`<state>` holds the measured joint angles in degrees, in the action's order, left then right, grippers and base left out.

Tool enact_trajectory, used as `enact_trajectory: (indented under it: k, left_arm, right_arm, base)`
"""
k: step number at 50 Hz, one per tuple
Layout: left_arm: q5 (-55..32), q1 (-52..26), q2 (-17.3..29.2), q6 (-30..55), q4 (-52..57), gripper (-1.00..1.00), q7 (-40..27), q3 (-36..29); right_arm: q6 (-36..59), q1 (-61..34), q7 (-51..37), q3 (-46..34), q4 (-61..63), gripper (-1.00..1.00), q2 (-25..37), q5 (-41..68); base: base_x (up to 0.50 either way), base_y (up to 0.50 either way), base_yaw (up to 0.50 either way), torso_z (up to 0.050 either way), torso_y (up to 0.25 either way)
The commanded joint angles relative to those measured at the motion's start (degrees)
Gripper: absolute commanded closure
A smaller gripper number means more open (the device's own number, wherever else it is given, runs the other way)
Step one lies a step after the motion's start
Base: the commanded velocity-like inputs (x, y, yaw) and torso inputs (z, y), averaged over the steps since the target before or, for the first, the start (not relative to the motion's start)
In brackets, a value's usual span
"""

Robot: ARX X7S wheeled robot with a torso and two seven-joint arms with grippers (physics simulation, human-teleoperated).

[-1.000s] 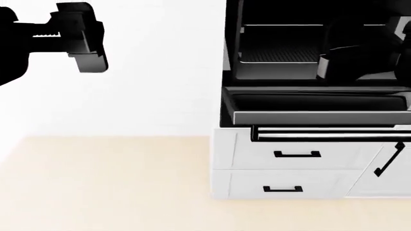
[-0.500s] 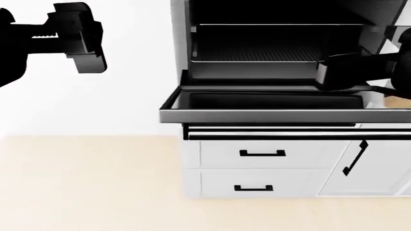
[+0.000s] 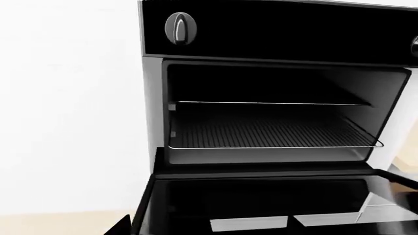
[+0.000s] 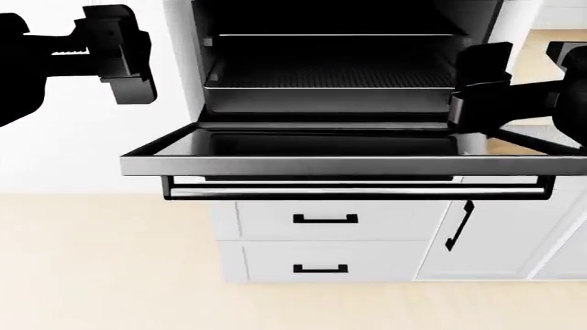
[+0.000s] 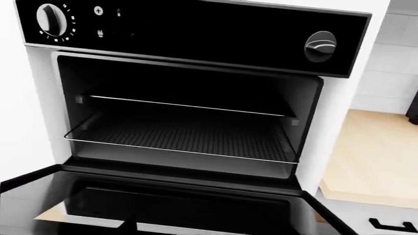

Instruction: Fully slide the bottom oven rack out.

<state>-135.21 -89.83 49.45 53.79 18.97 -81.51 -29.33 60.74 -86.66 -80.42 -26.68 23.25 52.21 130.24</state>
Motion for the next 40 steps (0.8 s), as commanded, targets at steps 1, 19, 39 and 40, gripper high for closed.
enact_trajectory:
  k: [1,19,39,40]
  left_arm:
    - [0.90,1.53,0.28,-0.99,0.71,-1.00,1.13,-0.15]
    - [1.78,2.94,1.26,-2.01,1.47,-1.00,2.05,-0.33]
    - [2.39,2.60,1.20,-1.85,1.01,-1.00,2.48,-1.61]
    - [2.43,2.64,1.26,-1.89,1.04,-1.00,2.53,-1.61]
  right_arm:
    - [-0.06,-0.54,0.33,-0.72,0.07,-1.00,0.07,-0.35]
    - [-1.74,0.90,-0.45,-2.08,-0.06,-1.00,0.94,-0.60]
    - [-1.25,0.65,0.74,-2.85,0.75,-1.00,1.45,-1.59]
    - [-1.27,0.67,0.78,-2.88,0.75,-1.00,1.51,-1.61]
  base:
    - [0.00,-0.50,0.00,0.000,0.000]
    - [0.00,-0.25,0.00,0.000,0.000]
    - [0.46,0.00,0.00,0.000,0.000]
    - [0.50,0.00,0.00,0.000,0.000]
